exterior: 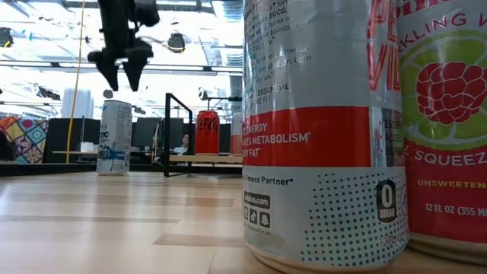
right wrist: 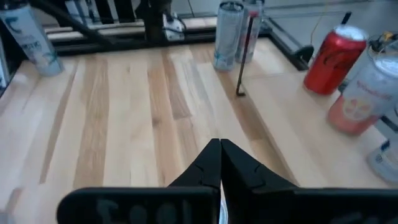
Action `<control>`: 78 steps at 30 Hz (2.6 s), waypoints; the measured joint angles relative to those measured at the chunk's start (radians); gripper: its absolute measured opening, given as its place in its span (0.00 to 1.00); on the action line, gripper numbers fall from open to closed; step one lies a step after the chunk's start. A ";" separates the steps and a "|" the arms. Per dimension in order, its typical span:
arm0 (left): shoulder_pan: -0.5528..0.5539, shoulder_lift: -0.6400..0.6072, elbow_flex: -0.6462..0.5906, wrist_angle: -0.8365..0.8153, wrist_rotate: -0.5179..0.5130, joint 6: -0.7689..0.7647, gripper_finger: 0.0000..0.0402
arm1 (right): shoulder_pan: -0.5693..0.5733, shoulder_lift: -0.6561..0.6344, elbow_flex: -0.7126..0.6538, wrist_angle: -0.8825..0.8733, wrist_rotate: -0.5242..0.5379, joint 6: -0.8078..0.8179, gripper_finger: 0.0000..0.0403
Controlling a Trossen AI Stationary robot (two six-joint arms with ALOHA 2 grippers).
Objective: Place canned beverage on shelf
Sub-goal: Put the top white pink soda can on the shelf
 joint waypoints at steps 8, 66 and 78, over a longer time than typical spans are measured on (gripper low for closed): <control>0.097 0.113 -0.003 0.001 0.093 0.045 0.92 | 0.000 0.002 0.000 -0.012 -0.002 -0.002 0.08; 0.079 0.128 -0.024 0.073 0.095 0.188 0.58 | -0.024 0.002 0.000 -0.015 0.001 0.000 0.07; -0.027 0.037 0.287 0.026 0.057 0.205 0.58 | -0.024 0.002 0.000 -0.015 0.001 -0.002 0.07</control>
